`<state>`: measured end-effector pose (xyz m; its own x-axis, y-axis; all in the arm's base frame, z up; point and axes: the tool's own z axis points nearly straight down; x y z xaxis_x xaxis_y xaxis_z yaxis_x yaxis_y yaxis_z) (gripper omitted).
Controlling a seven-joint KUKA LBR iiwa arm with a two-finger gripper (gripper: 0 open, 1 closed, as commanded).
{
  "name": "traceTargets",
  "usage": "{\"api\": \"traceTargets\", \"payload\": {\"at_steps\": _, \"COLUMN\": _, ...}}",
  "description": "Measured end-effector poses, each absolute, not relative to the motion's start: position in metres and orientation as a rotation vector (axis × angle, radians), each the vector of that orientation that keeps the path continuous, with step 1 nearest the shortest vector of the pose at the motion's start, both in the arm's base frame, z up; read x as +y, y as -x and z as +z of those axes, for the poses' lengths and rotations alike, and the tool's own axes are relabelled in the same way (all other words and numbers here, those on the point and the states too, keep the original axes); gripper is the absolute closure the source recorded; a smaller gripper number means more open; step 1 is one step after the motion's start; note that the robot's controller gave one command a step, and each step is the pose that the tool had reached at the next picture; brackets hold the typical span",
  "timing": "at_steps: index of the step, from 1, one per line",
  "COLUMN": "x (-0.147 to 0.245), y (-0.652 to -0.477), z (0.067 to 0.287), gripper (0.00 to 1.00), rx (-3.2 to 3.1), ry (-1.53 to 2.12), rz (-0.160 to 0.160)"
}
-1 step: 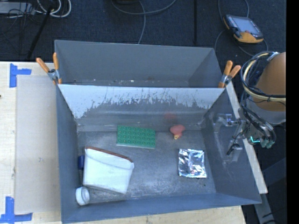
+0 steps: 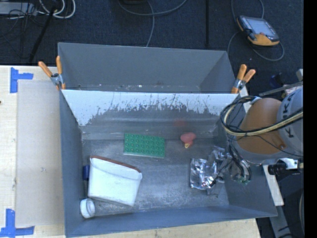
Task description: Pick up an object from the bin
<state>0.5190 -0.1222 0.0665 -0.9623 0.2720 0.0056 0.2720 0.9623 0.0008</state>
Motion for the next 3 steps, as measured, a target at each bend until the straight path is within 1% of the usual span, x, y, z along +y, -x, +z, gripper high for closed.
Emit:
{"api": "traceTargets", "payload": {"at_steps": 1, "x": -0.083, "y": -0.510, "z": 0.101, "gripper": 0.00, "rx": -3.111, "ry": 0.428, "rz": -0.004}}
{"api": "traceTargets", "payload": {"at_steps": 2, "x": -0.081, "y": -0.491, "z": 0.099, "gripper": 0.00, "rx": -3.047, "ry": 0.750, "rz": -0.001}}
{"api": "traceTargets", "payload": {"at_steps": 3, "x": -0.079, "y": -0.494, "z": 0.069, "gripper": 0.00, "rx": -3.011, "ry": 0.884, "rz": -0.001}}
